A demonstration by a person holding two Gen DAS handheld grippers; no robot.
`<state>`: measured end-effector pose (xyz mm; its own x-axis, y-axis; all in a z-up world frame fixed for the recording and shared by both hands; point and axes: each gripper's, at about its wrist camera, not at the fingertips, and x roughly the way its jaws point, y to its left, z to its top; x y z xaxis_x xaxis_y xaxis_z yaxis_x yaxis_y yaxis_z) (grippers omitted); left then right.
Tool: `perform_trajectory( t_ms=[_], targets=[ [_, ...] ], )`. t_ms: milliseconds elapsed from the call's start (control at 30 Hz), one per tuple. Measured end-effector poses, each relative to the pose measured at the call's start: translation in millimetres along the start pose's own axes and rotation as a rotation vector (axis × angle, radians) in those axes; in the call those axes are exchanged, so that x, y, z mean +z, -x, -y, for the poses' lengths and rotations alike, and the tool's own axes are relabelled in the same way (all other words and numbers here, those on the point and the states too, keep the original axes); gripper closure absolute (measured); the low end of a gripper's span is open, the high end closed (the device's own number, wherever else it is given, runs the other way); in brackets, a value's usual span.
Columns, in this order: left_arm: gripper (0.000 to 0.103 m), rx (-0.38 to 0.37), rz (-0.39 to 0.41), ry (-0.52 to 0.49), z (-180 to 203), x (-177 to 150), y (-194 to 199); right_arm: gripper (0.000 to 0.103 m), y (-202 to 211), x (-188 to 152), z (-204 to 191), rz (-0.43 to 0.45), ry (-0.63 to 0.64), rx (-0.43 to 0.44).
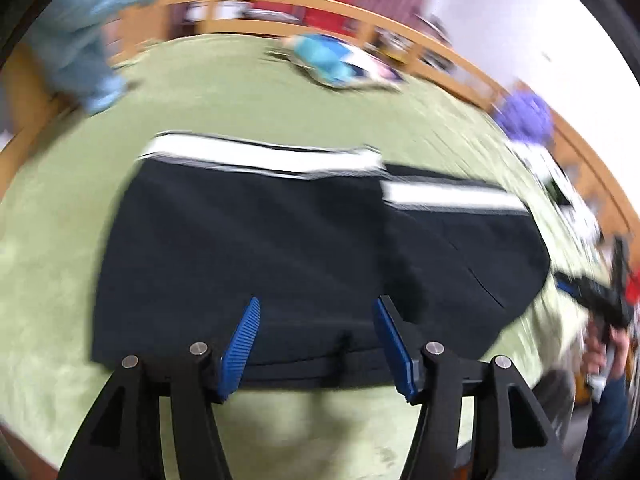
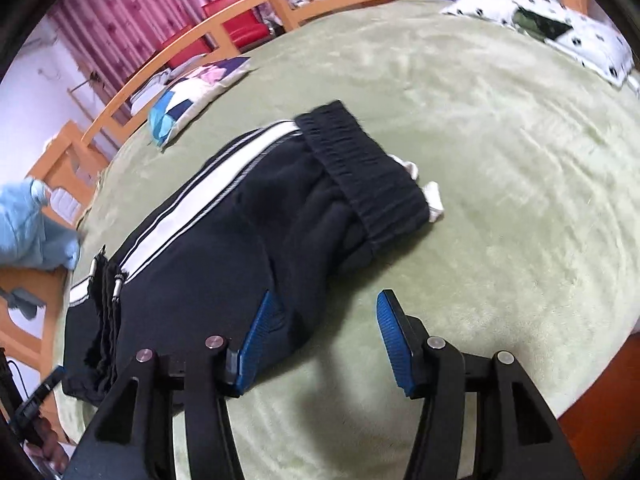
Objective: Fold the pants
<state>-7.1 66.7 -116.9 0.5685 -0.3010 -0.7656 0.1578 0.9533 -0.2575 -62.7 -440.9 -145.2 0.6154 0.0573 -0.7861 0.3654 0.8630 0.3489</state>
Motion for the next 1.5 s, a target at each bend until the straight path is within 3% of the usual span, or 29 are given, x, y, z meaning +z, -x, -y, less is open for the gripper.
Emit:
perform_trajectory(
  t_ms=[133,267,433,567,800,1000,1267,1333,1400,1500],
  targets=[
    [0.046,0.070,0.056,0.141,-60.5,-9.2,17.2,0.050,5.4,-6.9,-18.4,-0.001,0.027,0.010],
    [0.046,0.124,0.054,0.199,-95.9,-17.7,16.1,0.050,-0.6,-11.2,-33.8,-0.022,0.033,0.022],
    [0.046,0.091,0.031,0.258,-122.7,-21.2,3.5,0.050,-7.6,-17.1,-50.7,-0.053,0.038,0.017],
    [0.045,0.052,0.022,0.265,-127.1,-21.0,-9.3,0.050,-8.6,-20.9,-64.2,-0.066,0.049,0.006],
    [0.039,-0.107,0.015,0.356,-148.5,-28.9,-18.1,0.050,-10.6,-26.1,-80.5,-0.087,0.074,-0.015],
    [0.037,-0.190,0.000,0.391,-150.9,-26.9,-37.6,0.050,-16.9,-28.2,-85.3,-0.104,0.073,-0.025],
    [0.037,-0.142,0.018,0.386,-138.2,-24.6,-53.1,0.054,-21.7,-33.2,-85.1,-0.116,0.094,-0.063],
    [0.041,-0.124,0.004,0.358,-137.0,-22.9,-53.5,0.061,-22.9,-35.1,-85.5,-0.125,0.114,-0.065],
    [0.053,-0.113,0.009,0.345,-136.7,-23.4,-50.7,0.068,-23.2,-37.1,-88.4,-0.137,0.154,-0.075],
    [0.057,-0.115,0.052,0.410,-142.3,-30.6,-45.5,0.070,-18.8,-41.1,-94.2,-0.114,0.221,-0.104]
  ],
)
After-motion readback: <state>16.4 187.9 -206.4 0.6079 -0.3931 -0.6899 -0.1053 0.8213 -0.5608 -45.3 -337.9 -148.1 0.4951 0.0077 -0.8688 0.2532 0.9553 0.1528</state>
